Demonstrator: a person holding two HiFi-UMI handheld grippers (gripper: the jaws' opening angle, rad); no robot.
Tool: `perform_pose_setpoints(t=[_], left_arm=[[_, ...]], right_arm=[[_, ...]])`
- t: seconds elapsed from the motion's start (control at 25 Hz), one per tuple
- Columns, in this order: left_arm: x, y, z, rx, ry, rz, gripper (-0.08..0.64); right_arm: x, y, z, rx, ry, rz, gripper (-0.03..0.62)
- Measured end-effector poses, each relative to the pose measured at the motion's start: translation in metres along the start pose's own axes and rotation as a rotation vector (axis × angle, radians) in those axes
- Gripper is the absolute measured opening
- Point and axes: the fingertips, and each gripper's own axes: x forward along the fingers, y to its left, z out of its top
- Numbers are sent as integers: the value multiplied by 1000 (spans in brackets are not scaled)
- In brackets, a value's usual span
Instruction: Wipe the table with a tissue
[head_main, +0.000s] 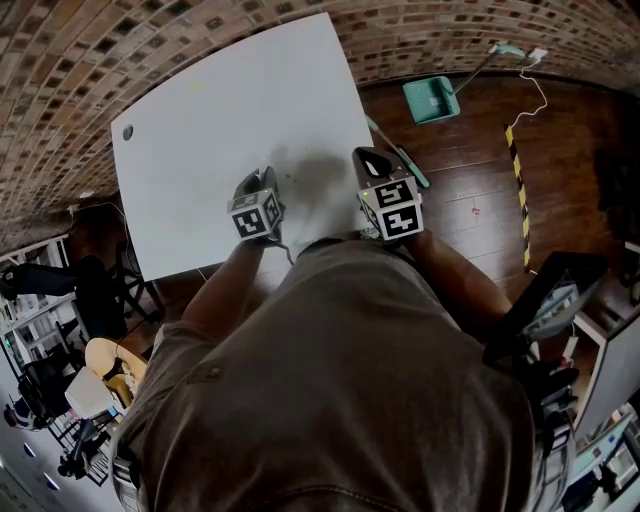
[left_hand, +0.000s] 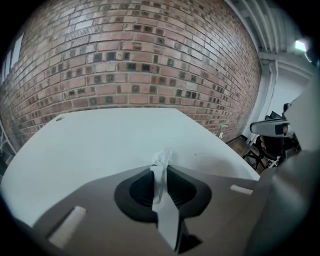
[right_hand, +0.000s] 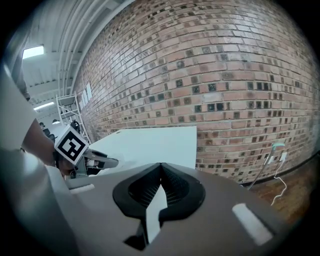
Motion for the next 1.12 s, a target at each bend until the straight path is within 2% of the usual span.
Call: perform_pose_setpoints(t=[1.12], left_arm=[[-5, -46, -20, 17, 9, -90, 40]], right_arm=[[-8, 1, -10, -6, 5, 16, 14]])
